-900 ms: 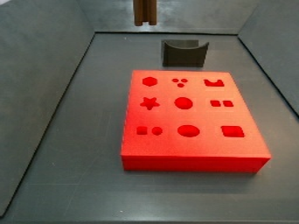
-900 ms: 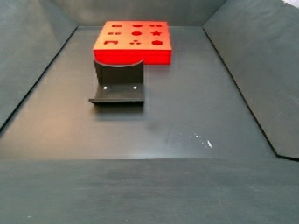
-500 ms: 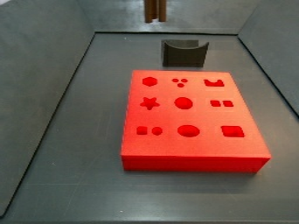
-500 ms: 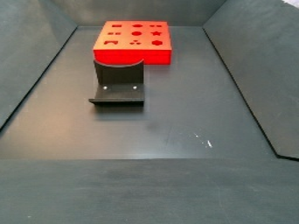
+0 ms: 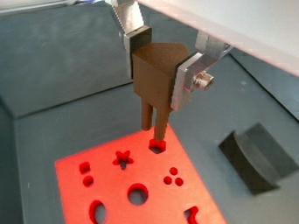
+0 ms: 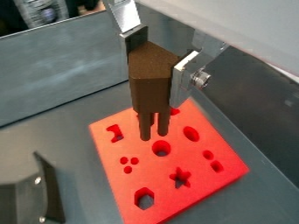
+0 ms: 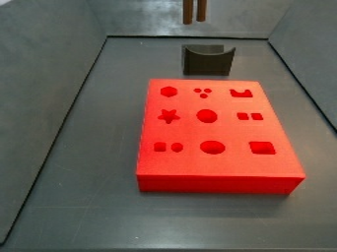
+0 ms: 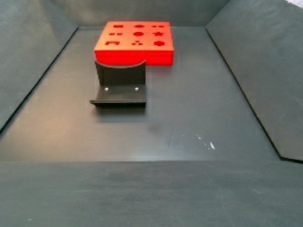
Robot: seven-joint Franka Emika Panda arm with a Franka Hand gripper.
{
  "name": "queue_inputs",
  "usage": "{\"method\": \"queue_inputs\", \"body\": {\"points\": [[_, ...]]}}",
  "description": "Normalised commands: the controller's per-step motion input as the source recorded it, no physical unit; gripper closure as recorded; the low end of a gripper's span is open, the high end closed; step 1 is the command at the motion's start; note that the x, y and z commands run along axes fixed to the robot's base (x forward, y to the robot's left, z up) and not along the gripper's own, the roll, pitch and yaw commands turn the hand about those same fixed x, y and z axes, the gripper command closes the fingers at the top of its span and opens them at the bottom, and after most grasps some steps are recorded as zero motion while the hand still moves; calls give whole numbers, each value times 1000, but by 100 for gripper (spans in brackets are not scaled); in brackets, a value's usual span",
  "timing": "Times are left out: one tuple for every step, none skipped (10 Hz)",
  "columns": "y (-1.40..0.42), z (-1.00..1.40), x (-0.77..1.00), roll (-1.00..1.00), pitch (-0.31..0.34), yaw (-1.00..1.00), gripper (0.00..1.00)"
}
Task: Insert the 3 prong object.
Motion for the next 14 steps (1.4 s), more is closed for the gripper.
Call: {"method": "queue_inputs", "body": {"points": [[0,-209,200,94,0,886,100],[26,-409,454,0,0,643,100],[183,-609,577,0,20,429,100],[234,-669,649,0,19,374,100],[271,-729,694,0,31,320,100],[263,-723,669,0,37,326,100],[269,-594,523,0,46,377,100],[226,-451,374,46,44,491,100],[103,-106,257,0,0,420,100],[29,-14,0,-4,0,0,100],[0,-103,317,99,221,0,100],[0,-206,423,150,333,-129,100],[17,-306,457,123,350,-254,100],[14,-277,414,99,313,-254,100]]}}
